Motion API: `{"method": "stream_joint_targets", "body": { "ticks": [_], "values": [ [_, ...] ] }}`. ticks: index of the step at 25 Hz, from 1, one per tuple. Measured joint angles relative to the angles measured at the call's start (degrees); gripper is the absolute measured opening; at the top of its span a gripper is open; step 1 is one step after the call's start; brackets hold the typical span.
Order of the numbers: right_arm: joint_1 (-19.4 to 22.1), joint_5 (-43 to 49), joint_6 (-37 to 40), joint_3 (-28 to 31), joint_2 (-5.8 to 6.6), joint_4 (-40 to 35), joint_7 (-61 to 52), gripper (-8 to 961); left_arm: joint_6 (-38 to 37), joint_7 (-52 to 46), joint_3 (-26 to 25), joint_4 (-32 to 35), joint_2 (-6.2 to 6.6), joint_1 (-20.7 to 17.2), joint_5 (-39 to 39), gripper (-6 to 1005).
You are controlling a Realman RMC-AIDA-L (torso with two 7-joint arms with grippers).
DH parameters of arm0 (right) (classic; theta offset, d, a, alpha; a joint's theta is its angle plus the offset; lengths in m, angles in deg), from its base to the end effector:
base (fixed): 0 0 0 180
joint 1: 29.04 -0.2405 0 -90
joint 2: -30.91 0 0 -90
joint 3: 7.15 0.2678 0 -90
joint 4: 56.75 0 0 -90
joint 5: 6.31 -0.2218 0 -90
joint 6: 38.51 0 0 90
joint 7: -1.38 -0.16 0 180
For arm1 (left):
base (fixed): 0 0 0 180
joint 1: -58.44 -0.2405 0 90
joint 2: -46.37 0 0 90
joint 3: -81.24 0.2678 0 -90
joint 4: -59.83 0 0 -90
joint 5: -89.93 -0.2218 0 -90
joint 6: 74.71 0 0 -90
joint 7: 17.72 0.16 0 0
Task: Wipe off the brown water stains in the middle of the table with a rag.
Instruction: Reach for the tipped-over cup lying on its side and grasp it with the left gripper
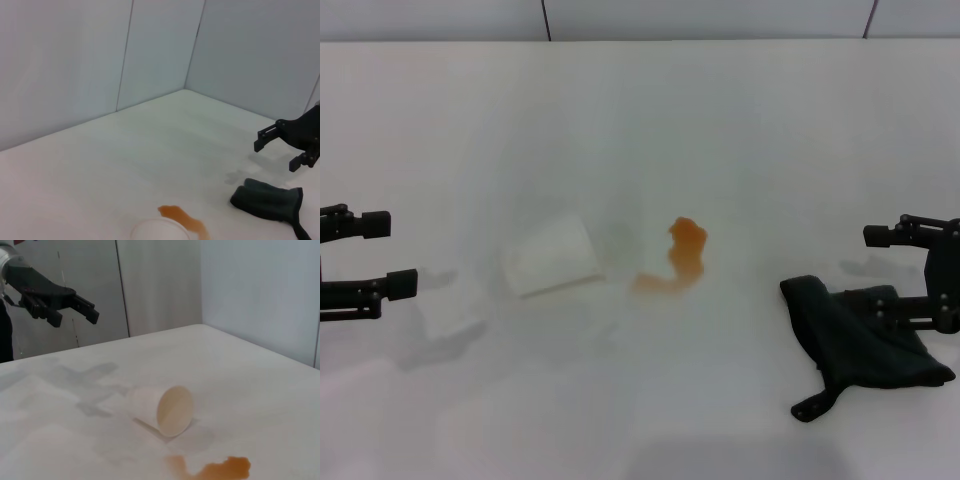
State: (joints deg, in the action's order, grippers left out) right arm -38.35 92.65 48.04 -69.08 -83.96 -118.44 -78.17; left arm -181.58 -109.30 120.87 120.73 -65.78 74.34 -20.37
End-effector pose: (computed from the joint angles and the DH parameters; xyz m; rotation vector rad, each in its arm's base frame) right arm 0.2979 0.2957 0.0282 -2.6944 0.3914 0.5018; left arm -0.3057 0.2866 0.0959 -2.7246 -0.6449 -0.5672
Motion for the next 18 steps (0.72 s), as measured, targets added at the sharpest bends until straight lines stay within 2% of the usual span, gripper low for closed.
{"method": "stream_joint_targets", "body": {
  "ticks": [18],
  "values": [
    [0.0,0.0,-0.16,0.14,-0.03,0.13,0.0,835,0.18,-0.86,-0.14,0.05,0.21,0.15,0.03,870]
  ]
}}
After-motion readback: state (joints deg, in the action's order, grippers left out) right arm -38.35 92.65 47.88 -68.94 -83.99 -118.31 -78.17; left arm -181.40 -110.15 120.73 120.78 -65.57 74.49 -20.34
